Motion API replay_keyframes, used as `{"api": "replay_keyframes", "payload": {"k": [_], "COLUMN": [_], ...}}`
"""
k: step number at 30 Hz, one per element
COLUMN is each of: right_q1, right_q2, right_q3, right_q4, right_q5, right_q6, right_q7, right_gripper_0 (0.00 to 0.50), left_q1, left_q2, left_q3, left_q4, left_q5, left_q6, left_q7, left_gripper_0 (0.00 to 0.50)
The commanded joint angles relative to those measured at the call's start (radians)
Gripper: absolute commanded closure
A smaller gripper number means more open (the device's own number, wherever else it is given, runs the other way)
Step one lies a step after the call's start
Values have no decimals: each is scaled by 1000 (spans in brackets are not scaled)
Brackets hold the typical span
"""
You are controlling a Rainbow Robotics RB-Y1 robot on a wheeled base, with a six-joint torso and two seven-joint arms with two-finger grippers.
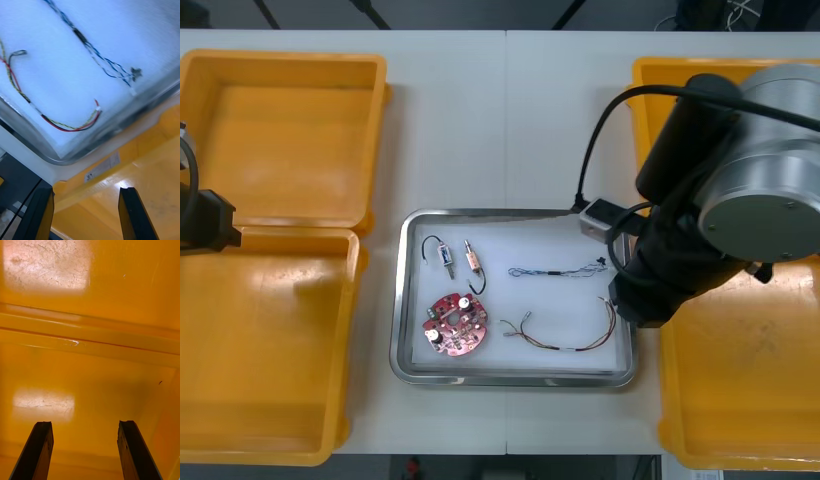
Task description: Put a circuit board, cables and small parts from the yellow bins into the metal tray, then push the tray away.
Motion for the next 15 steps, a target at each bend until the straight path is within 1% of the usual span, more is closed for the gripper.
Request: {"api": "replay_keyframes", "payload": {"k": [1, 2, 3, 7, 10, 11, 15], "right_q1": [-114, -131, -136, -160, -165, -165, -165], "right_q2": [101, 129, 138, 218, 247, 264, 290], "right_q3": [147, 185, 196, 266, 294, 311, 345], "right_q4": [38, 55, 61, 130, 158, 160, 158], "right_q5": [51, 74, 84, 133, 148, 166, 194], "right_q6": [-10, -13, -14, -30, -41, -50, -68], "right_q7": [61, 97, 108, 243, 300, 343, 418], "right_gripper_0": [0, 0, 0, 0, 0, 0, 0], "left_q1": [70, 75, 75, 85, 90, 93, 96], "left_q2": [46, 46, 46, 46, 46, 46, 46], "left_q3": [21, 21, 21, 21, 21, 21, 21], "left_q4": [-26, -26, -26, -27, -27, -26, -21], "left_q5": [-25, -25, -25, -25, -32, -37, -48], "left_q6": [-73, -79, -80, -79, -79, -79, -80], "left_q7": [-2, -8, -10, -25, -30, -34, -46], "left_gripper_0": [0, 0, 0, 0, 0, 0, 0]}}
